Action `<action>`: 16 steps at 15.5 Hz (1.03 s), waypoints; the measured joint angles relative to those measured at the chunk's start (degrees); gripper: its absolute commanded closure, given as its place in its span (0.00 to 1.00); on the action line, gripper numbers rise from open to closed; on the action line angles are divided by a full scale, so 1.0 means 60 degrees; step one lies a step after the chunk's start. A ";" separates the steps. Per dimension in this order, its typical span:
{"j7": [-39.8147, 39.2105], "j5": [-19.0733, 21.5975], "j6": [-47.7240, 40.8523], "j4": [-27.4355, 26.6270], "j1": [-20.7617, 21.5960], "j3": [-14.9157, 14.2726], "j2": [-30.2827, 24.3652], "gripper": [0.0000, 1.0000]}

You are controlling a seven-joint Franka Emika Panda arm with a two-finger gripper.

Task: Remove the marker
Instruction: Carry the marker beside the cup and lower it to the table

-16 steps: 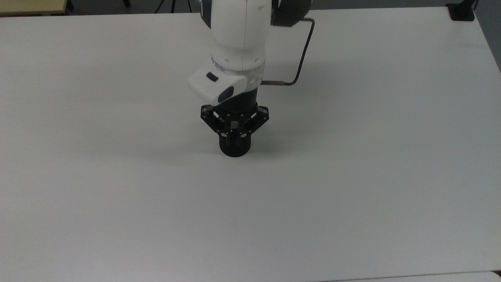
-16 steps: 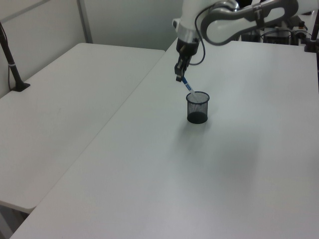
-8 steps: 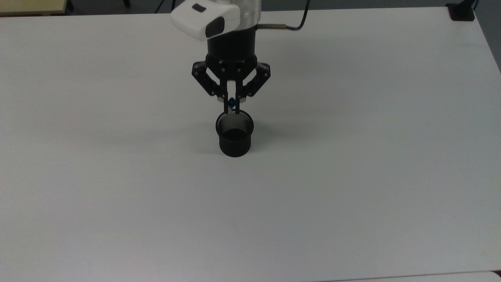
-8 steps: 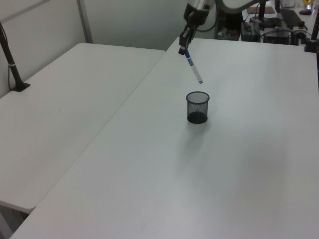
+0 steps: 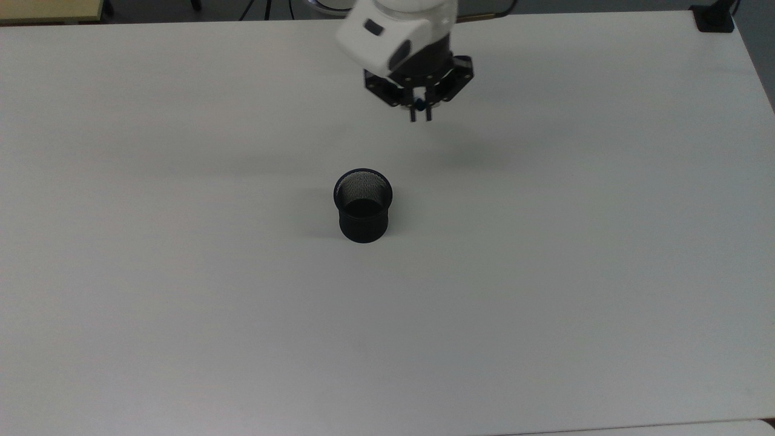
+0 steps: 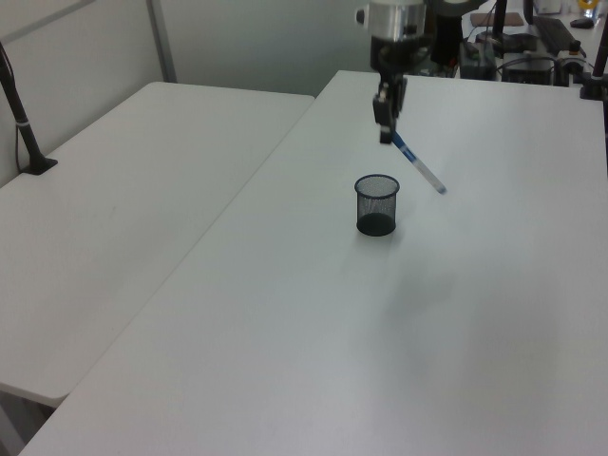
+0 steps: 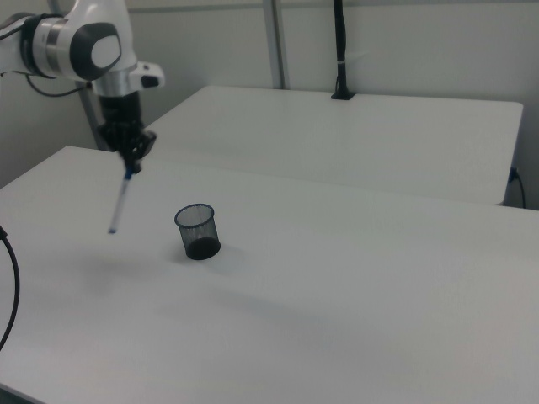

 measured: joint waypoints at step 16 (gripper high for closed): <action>0.1120 0.0426 0.0260 -0.0461 0.1320 0.0338 0.2720 0.63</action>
